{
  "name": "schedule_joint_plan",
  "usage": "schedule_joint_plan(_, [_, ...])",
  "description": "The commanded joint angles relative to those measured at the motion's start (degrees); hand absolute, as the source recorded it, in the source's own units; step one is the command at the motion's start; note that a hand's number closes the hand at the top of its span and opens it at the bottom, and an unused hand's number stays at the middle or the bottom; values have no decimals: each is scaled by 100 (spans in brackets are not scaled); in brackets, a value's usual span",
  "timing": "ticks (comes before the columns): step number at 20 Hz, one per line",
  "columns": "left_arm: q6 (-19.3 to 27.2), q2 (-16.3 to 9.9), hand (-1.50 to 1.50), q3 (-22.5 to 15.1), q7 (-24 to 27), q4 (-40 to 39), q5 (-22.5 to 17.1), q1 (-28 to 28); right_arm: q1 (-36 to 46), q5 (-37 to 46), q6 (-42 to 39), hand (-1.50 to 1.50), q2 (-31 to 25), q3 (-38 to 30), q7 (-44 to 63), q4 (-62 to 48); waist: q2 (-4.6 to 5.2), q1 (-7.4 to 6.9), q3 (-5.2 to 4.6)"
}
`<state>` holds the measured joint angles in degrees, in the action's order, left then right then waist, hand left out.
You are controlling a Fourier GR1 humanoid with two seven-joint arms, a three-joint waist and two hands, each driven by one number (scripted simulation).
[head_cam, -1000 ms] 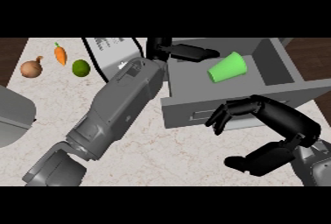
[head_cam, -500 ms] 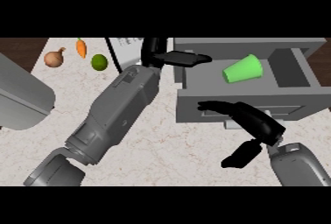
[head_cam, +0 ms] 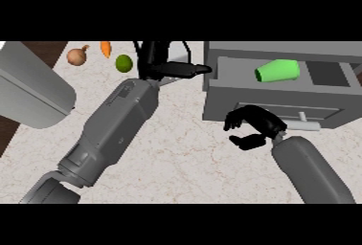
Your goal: Pick up the cup, place it into the drawer and close the drawer
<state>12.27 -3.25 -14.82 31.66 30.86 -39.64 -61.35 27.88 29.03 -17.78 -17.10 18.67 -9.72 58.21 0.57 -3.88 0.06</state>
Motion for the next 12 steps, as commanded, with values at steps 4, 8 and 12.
schedule_joint_plan(4, [-481,-473,-150,13,-196,589,-95,606,1118,-79,671,150,88,-771,-1005,-1820,45,-347,20])
schedule_joint_plan(8, [-517,-501,-150,-16,-204,798,-88,782,1674,-277,848,150,-212,-1296,-1430,-2496,101,-414,29])
schedule_joint_plan(12, [-787,-754,-150,-66,-239,975,-69,1084,2245,-273,1019,150,-487,-1570,-1366,-2988,136,-540,25])
